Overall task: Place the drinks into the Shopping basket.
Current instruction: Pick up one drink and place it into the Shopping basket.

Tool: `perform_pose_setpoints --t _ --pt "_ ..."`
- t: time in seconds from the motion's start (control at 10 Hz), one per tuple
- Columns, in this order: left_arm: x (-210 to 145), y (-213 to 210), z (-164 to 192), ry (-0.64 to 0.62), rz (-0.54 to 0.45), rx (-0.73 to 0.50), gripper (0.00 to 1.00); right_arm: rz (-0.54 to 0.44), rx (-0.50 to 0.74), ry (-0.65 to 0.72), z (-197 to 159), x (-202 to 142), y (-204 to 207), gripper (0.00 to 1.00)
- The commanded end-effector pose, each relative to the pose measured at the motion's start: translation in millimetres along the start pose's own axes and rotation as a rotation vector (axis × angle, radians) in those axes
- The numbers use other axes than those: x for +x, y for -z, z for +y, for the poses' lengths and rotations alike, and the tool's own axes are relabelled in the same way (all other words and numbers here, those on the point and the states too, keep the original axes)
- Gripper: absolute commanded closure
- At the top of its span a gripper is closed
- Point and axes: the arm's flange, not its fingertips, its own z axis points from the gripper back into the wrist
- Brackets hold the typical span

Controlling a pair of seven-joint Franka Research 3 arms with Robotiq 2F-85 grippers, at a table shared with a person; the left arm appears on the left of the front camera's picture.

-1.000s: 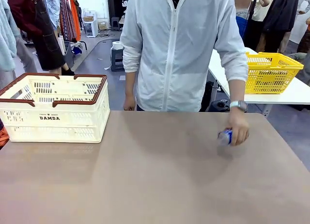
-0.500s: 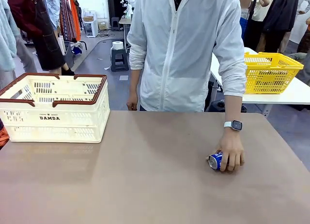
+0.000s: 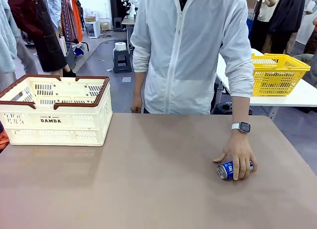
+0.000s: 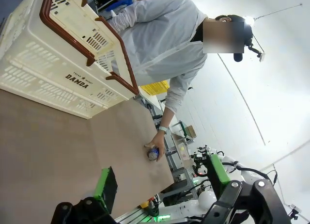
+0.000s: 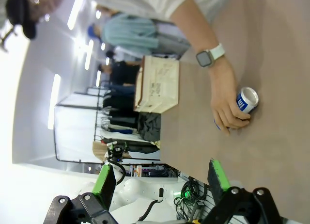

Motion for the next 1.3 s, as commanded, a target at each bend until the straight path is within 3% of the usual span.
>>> perform_pose_setpoints --t 0.0,0.5,0.8,1.0,1.1,1.2 --pt "1 -1 -1 0.021 -0.010 -0.019 0.00 -0.004 0.014 0.001 3 2 -1 0.00" --pt "1 -1 -1 0.021 -0.010 -0.019 0.00 0.000 0.000 0.000 0 0 0 0.00" --pt "1 -1 -1 0.021 -0.010 -0.019 0.00 0.247 -0.229 -0.171 28 23 79 0.00" --pt "1 -1 -1 0.021 -0.010 -0.019 0.00 0.440 -0.369 -0.262 38 19 149 0.00" --pt "1 -1 -1 0.021 -0.010 -0.019 0.00 0.493 -0.356 -0.270 38 22 151 0.00" --pt "1 -1 -1 0.021 -0.010 -0.019 0.00 0.346 -0.290 -0.229 36 34 111 0.00"
